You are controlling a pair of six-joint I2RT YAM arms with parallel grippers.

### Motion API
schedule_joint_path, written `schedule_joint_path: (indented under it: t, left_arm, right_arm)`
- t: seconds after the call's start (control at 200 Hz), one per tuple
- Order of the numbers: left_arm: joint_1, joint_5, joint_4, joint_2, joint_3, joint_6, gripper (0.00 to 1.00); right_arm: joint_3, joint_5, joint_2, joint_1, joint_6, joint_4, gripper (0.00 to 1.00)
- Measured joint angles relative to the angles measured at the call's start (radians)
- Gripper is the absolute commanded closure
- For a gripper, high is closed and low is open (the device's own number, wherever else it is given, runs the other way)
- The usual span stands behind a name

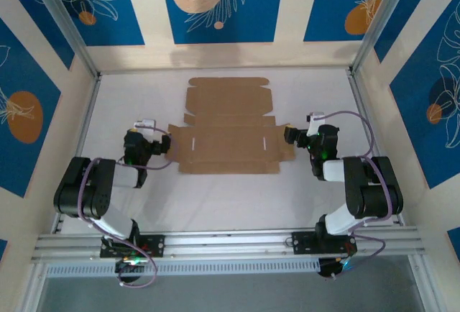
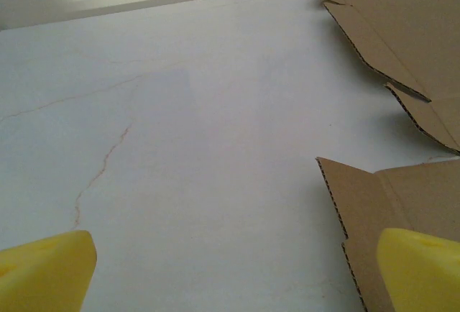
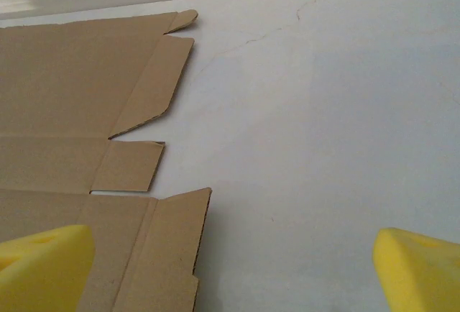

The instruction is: Fold the paper box

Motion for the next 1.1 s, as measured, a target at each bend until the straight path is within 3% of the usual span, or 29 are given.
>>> schedule_joint_path:
  t: [1.101]
  left_arm:
    - [0.012, 0.022, -0.004, 0.0, 0.0, 0.0, 0.0]
  right_arm:
    - [0.0, -0.065, 0.0, -0.039, 0.002, 0.001, 0.01]
